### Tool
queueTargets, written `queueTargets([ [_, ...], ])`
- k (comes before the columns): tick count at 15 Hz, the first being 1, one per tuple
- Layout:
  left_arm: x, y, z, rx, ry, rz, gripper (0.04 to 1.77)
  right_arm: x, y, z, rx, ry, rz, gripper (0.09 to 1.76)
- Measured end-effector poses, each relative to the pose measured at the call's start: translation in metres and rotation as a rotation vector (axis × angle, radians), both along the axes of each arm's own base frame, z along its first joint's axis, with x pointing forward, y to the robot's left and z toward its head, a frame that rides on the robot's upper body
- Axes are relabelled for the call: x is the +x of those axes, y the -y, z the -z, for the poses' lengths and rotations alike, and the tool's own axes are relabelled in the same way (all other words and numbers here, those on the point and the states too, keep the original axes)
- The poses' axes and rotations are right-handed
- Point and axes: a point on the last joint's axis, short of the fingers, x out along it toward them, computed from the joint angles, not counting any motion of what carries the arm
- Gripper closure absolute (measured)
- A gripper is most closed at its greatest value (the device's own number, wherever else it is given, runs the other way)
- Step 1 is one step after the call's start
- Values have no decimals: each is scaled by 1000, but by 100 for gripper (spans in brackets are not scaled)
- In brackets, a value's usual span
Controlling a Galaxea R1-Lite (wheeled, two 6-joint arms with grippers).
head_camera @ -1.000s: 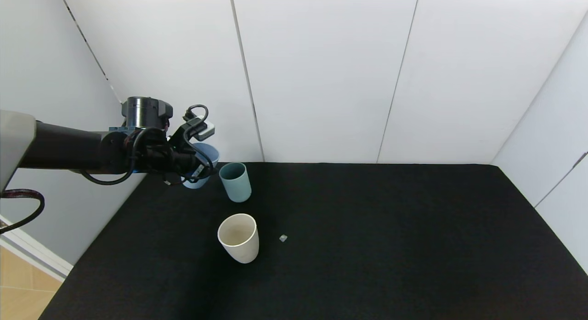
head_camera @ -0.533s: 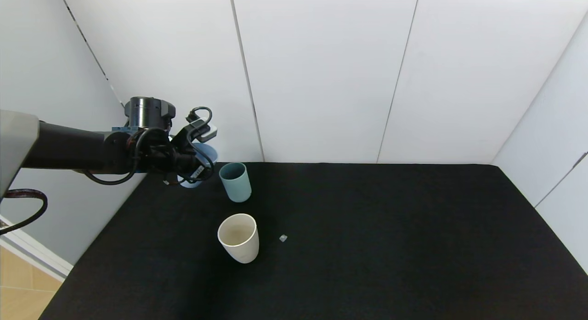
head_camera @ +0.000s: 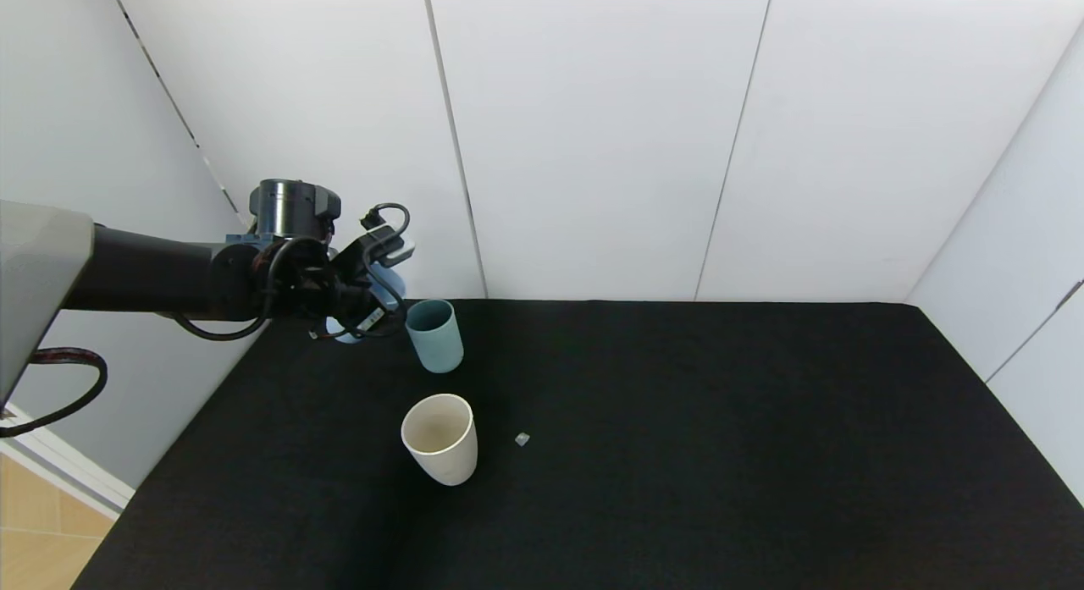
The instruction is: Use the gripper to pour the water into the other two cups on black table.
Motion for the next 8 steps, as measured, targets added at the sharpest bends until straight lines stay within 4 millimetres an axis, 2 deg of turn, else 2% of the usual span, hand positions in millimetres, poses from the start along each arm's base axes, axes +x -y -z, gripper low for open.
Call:
queueTargets([
  [8,3,12,2,111,-1,-12,56,0,0,0,0,0,0,14],
])
